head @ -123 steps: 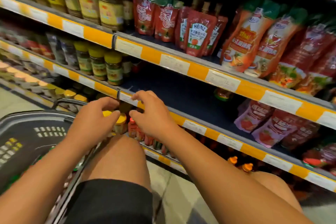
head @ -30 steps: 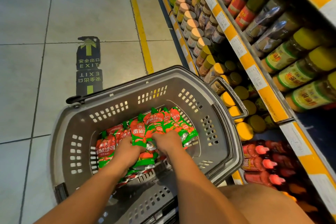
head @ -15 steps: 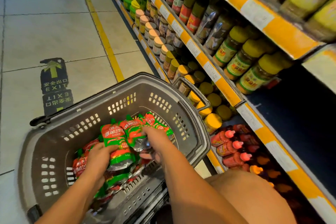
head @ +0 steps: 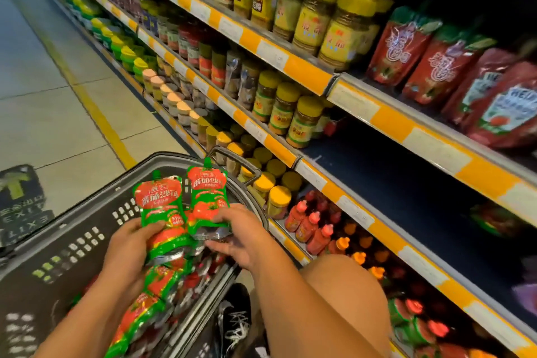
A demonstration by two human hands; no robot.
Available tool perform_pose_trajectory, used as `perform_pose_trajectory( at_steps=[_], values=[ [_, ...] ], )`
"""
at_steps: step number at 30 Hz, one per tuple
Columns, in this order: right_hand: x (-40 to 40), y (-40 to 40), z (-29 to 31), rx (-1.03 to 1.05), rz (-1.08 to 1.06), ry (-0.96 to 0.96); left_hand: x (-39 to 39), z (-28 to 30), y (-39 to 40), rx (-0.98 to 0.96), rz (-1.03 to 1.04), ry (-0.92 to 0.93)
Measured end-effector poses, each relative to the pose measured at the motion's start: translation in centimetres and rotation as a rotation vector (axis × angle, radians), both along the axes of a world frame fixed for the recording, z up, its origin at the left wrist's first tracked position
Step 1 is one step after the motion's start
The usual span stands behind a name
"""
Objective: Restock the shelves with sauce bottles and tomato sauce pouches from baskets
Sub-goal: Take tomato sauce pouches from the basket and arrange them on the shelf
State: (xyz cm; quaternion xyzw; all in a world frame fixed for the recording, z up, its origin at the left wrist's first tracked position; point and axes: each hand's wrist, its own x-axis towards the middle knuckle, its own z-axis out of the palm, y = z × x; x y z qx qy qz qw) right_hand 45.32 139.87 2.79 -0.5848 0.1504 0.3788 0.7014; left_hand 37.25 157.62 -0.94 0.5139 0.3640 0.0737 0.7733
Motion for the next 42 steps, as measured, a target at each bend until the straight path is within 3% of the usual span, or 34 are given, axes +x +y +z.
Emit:
perform_pose_trajectory(
  at_steps=[10,15,20,28,35,42],
  values=[
    [-3.5,-10.7,6.8,0.267,-0.100,-0.244,1.6,8.5,-7.3,0.016,-0.225,-0.177],
    [-4.6,-19.0,9.1,0.296,-0.208,-0.251,2.6,11.7,-12.3,-0.012,-0.378,-0.142],
    [-6.4,-28.1,10.0,0.133,-0.301,-0.233,3.6,13.8,-17.7,-0.017,-0.604,-0.076],
    [-9.2,-39.9,8.0,-0.064,-0.679,-0.277,6.4,14.6,-28.9,0.043,-0.892,-0.026],
    [-8.6,-44.9,6.8,-0.300,-0.755,-0.411,7.6,11.8,-39.3,0.091,-1.052,-0.072],
    [-5.7,-46.1,6.0,-0.447,-0.850,-0.407,10.7,10.3,-43.1,0.043,-1.079,-0.106]
  ],
)
